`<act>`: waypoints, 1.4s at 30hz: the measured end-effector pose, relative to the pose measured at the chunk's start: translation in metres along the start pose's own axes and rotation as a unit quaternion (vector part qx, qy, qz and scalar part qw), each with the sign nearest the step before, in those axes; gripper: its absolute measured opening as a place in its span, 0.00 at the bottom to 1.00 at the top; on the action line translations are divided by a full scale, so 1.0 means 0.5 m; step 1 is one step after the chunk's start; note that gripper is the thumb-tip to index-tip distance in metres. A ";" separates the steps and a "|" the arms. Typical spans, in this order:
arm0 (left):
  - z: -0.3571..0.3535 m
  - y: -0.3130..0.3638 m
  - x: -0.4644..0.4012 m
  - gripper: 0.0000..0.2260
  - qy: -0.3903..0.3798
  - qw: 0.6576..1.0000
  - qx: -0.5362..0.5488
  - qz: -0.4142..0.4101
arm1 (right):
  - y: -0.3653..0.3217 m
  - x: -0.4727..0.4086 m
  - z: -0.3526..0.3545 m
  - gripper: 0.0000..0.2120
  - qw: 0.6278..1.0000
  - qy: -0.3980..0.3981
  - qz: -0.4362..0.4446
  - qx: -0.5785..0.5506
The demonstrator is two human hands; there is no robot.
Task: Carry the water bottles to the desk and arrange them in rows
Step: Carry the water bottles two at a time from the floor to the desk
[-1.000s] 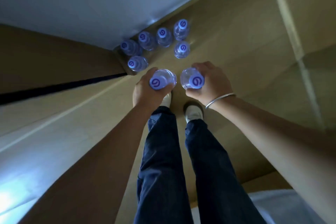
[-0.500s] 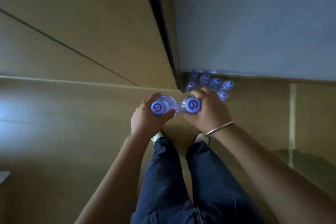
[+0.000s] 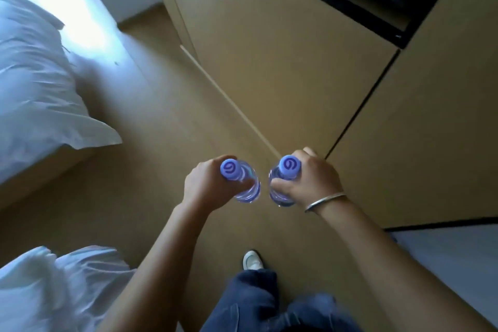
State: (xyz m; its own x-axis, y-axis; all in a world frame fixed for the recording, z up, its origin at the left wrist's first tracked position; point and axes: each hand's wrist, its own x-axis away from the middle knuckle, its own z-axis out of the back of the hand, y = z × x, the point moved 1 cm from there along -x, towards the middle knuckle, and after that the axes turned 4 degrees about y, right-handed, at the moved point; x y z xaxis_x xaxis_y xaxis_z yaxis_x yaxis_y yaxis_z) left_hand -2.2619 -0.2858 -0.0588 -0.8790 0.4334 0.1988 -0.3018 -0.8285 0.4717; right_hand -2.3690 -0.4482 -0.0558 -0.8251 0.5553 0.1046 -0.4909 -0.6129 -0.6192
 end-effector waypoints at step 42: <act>0.607 -0.476 -0.781 0.15 0.225 0.945 0.040 0.234 | -0.901 -0.957 -0.417 0.20 0.931 -0.150 0.322 0.080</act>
State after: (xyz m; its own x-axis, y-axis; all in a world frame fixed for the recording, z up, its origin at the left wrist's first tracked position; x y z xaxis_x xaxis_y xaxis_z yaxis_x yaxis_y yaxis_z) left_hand -1.7349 -0.1502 0.0120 -0.9828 -0.1829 0.0239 0.1710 -0.8552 0.4893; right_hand -1.6947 -0.3205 0.0108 -0.9919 -0.1249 -0.0208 0.1181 -0.8532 -0.5081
